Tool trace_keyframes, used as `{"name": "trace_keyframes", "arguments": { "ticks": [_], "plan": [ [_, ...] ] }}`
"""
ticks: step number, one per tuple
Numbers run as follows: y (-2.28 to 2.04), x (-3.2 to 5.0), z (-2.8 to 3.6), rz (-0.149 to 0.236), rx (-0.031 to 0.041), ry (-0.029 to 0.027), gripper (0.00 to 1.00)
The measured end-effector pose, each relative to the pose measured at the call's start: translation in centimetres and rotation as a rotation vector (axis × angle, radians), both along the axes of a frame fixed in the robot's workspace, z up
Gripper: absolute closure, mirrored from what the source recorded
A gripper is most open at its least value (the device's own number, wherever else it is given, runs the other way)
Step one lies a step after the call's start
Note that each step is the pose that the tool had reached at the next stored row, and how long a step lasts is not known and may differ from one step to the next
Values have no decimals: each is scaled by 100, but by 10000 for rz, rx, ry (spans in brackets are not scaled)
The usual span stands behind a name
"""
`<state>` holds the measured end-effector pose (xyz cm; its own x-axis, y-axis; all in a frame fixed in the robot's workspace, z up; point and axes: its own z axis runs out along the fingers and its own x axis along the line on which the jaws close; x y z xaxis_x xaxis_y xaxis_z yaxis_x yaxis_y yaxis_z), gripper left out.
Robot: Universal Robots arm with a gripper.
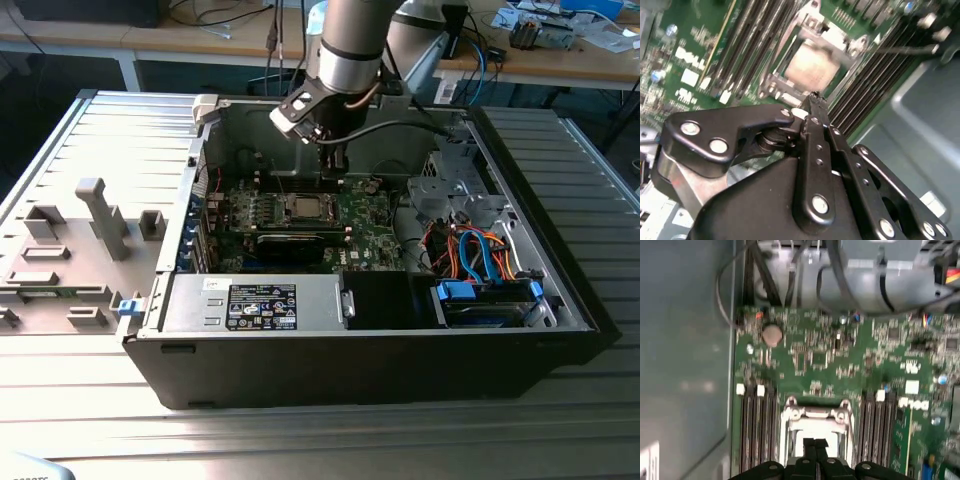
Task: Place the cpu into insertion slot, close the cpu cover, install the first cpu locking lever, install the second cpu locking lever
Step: 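Close the cpu cover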
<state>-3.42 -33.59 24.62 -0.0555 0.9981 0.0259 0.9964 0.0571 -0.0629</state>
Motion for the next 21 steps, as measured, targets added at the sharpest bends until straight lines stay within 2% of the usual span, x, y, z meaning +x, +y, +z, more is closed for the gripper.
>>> {"name": "trace_keyframes", "arguments": {
  "ticks": [1,2,5,13,14,17,21],
  "plan": [
    [0,-90,-35,1,0,1,89],
    [0,-145,-63,1,1,0,89],
    [0,-235,-136,0,1,0,89],
    [0,-306,-304,0,0,0,89],
    [0,-318,-345,0,0,0,89],
    [-1,-324,-410,1,-7,5,89],
    [-4,-325,-428,-1,-1,1,89]
  ]
}}
